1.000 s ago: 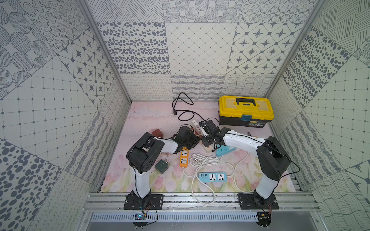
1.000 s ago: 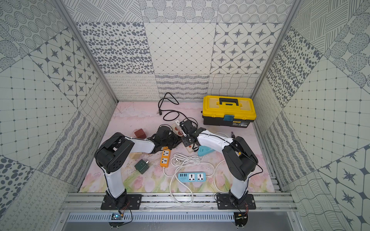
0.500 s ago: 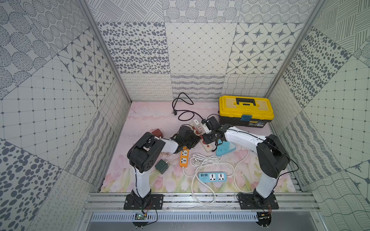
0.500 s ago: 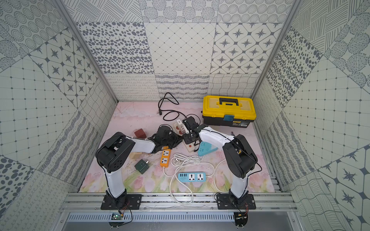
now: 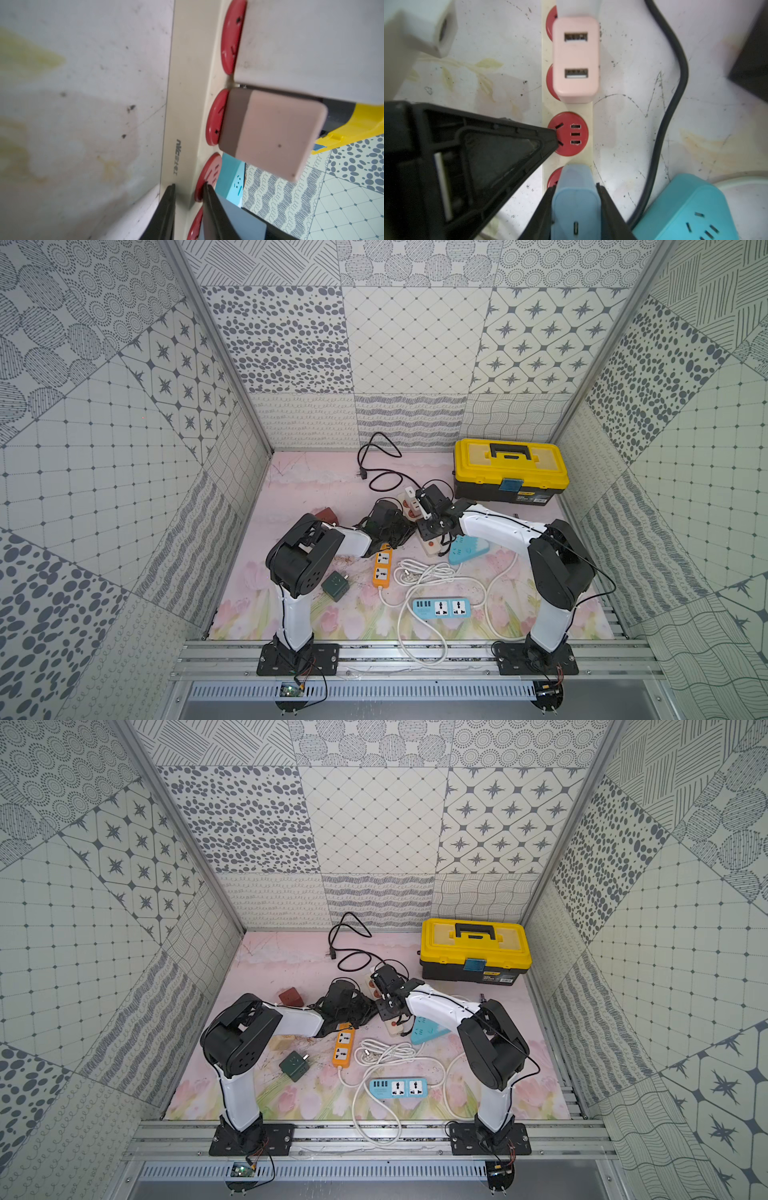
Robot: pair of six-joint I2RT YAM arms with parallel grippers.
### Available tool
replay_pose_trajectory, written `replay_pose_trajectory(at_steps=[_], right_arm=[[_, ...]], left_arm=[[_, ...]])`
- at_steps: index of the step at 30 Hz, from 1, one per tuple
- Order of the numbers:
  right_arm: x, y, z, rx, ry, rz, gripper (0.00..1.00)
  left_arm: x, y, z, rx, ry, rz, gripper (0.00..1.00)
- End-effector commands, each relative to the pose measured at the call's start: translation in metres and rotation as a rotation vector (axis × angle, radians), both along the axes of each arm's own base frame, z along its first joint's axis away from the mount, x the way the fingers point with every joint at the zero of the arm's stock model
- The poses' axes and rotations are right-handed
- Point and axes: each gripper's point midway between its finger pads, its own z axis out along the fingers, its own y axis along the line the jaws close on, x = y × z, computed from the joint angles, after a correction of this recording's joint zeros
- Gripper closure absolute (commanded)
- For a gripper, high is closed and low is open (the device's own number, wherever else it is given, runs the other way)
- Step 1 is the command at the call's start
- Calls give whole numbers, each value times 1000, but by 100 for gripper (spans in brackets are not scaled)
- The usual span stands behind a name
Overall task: Pull the plug off the socket
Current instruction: Remove the plug from the socket.
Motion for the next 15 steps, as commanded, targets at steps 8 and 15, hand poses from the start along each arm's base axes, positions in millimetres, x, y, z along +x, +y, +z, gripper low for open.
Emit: replay_pose_trajectory(at_steps=[8,15], right_arm=[[-30,33,9,138,-112,52,76],[-11,45,38,153,-147,13,77]], left_arm=[[-46,63,-85,334,296,95,75],[-46,64,-90,354,310,93,75]])
